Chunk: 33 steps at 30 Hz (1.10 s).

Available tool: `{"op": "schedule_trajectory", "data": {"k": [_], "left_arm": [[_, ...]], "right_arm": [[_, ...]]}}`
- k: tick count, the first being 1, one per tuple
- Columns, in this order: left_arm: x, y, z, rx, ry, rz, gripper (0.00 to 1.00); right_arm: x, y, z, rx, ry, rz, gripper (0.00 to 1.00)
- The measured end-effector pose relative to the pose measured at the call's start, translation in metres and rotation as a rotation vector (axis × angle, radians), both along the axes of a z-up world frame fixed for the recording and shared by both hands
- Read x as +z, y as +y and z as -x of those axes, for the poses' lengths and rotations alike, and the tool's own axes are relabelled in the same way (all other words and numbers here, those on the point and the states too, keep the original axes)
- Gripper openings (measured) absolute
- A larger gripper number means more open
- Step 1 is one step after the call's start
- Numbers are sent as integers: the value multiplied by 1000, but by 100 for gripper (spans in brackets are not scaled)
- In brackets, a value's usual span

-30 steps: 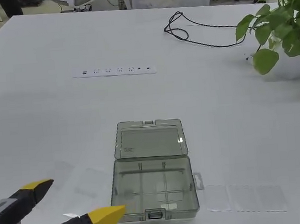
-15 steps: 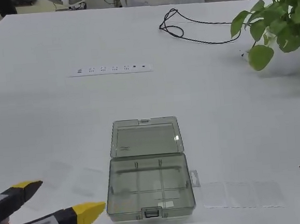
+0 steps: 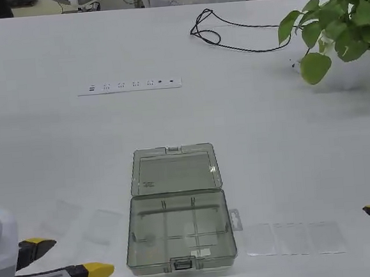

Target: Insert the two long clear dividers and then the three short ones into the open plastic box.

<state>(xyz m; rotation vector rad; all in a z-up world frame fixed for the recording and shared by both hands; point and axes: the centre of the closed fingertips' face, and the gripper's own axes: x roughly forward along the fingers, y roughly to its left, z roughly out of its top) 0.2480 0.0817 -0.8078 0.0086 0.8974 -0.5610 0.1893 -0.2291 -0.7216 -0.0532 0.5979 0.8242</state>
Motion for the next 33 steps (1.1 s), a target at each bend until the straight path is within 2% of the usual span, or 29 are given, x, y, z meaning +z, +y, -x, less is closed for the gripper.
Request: {"op": "schedule_trajectory", "data": {"k": [3,5,8,14,18,23,26,27,33], "left_arm": [[-3,0,-3,2,13,-1,70],[-7,2,-3,-5,28,-26,68],[-11,2,-4,-14,42,-43,62],[-21,4,-5,-14,95,-84,52],[-27,3,-4,-14,130,-88,51],[-31,5,-5,-4,142,-105,47],[-36,7,-3,-13,154,-141,44],[-35,8,-5,-17,143,-149,42],[-36,9,-7,-22,152,-183,40]], "right_arm": [[-2,0,1,1,6,2,100],[-2,0,1,1,7,3,100],[-3,0,2,-1,11,1,100],[-6,0,4,-3,17,-2,100],[-7,0,7,-2,25,-14,100],[-10,-3,8,-10,28,-17,100],[-11,-4,8,-13,29,-17,100],[-11,-4,8,-14,30,-17,100],[-13,-5,8,-13,32,-17,100]]}}
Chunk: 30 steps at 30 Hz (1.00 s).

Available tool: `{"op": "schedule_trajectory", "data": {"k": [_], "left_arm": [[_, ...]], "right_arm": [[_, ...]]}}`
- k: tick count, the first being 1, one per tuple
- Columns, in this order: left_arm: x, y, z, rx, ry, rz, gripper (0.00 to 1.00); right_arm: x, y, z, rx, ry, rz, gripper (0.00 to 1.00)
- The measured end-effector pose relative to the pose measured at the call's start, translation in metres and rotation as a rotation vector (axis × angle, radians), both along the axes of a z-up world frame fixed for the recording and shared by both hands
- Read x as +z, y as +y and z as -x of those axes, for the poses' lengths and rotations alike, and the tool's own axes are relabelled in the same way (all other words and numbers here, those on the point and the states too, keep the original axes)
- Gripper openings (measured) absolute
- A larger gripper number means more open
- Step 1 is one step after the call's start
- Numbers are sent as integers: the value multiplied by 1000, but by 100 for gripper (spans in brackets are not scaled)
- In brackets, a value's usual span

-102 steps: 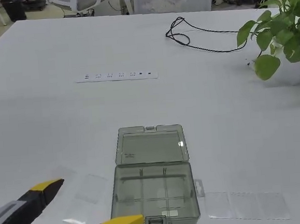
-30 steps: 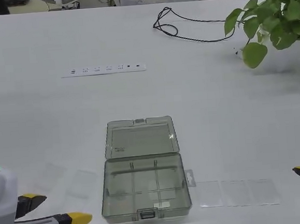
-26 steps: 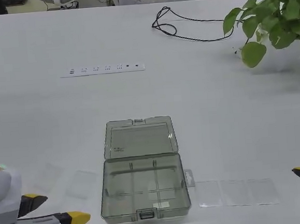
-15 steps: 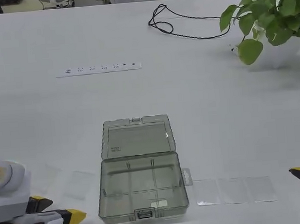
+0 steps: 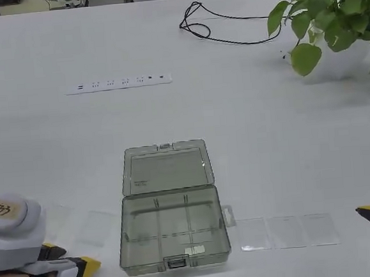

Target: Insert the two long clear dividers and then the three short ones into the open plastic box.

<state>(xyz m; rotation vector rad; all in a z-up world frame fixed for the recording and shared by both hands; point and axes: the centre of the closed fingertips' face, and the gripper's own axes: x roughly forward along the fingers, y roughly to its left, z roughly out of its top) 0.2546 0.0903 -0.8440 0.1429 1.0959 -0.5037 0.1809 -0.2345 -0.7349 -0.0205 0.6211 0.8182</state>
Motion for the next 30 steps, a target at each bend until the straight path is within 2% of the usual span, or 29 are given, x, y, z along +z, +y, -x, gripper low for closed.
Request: {"op": "schedule_trajectory", "data": {"k": [7,14,30], "left_arm": [[-2,1,-4,-26,5,-66,38],[-5,3,-7,-75,0,-160,36],[-4,6,-5,-45,26,-163,31]], "right_arm": [[-1,3,0,5,0,-3,100],[0,2,2,-2,1,-4,100],[7,3,22,-15,22,-8,100]]}}
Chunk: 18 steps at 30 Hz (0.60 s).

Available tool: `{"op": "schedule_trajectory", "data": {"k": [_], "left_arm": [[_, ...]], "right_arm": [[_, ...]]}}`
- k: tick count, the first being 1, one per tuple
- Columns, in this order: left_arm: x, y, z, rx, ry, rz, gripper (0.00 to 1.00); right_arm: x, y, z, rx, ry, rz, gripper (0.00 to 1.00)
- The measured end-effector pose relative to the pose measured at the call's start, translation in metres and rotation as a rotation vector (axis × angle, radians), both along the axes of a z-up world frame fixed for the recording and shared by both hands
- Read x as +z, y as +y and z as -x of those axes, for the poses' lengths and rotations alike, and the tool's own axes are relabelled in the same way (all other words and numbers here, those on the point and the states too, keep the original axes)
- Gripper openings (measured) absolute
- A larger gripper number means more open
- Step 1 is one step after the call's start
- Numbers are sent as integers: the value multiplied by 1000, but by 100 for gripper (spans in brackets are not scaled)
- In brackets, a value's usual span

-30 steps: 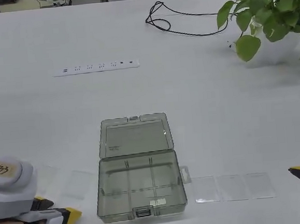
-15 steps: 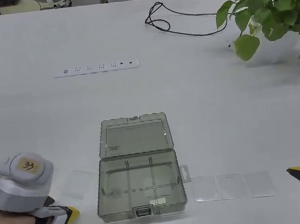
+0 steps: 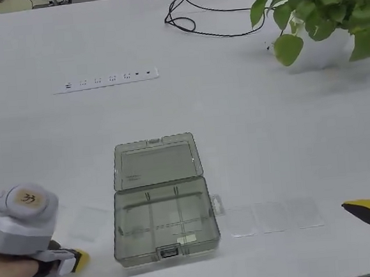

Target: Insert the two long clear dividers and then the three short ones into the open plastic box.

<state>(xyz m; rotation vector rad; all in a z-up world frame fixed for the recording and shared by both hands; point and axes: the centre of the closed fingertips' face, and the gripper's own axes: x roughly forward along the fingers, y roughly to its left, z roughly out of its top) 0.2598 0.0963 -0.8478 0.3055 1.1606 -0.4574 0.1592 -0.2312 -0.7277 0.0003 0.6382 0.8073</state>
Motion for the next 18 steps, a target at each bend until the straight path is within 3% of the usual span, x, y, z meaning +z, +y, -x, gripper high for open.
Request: {"op": "schedule_trajectory", "data": {"k": [9,14,18], "left_arm": [[-1,3,0,11,11,6,30],[0,2,-2,17,-3,23,30],[6,1,-2,43,-21,61,30]], "right_arm": [[1,10,9,6,30,-4,100],[-1,16,5,7,31,-9,100],[-2,20,1,-3,26,-12,100]]}}
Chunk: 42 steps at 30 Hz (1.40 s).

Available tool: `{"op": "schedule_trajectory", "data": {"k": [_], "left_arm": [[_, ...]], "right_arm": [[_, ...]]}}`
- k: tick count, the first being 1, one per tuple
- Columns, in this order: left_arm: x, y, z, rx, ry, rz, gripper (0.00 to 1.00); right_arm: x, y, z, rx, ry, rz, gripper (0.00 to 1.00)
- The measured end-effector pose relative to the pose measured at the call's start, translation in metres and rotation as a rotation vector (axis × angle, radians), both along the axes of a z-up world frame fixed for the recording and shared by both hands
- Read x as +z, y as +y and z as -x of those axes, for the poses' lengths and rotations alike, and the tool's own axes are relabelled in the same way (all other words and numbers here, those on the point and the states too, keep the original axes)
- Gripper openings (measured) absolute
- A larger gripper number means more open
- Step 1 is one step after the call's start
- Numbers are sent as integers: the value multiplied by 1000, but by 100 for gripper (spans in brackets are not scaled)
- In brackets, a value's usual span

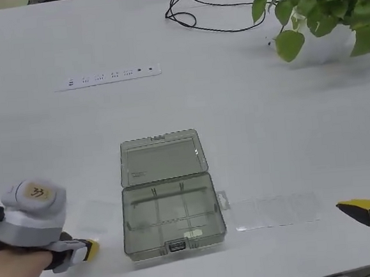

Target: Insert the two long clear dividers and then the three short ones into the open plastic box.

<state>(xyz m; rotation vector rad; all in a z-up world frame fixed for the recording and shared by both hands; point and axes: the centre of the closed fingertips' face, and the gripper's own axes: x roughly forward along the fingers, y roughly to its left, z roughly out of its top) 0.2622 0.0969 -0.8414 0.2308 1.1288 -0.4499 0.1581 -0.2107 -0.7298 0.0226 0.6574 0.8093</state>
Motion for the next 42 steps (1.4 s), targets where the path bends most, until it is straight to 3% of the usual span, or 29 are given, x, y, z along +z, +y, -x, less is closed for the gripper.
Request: {"op": "schedule_trajectory", "data": {"k": [10,20,28,33,42], "left_arm": [[14,5,4,72,-44,96,30],[31,-6,18,152,-85,245,30],[47,-22,21,194,-121,360,30],[63,-35,21,187,-157,413,30],[72,-58,18,172,-197,474,30]], "right_arm": [[-10,5,-11,-34,-27,47,100],[-8,24,-22,-48,-38,68,97],[-13,38,-31,-29,0,104,91],[-13,46,-42,-20,18,96,82],[-10,77,-54,59,8,92,71]]}}
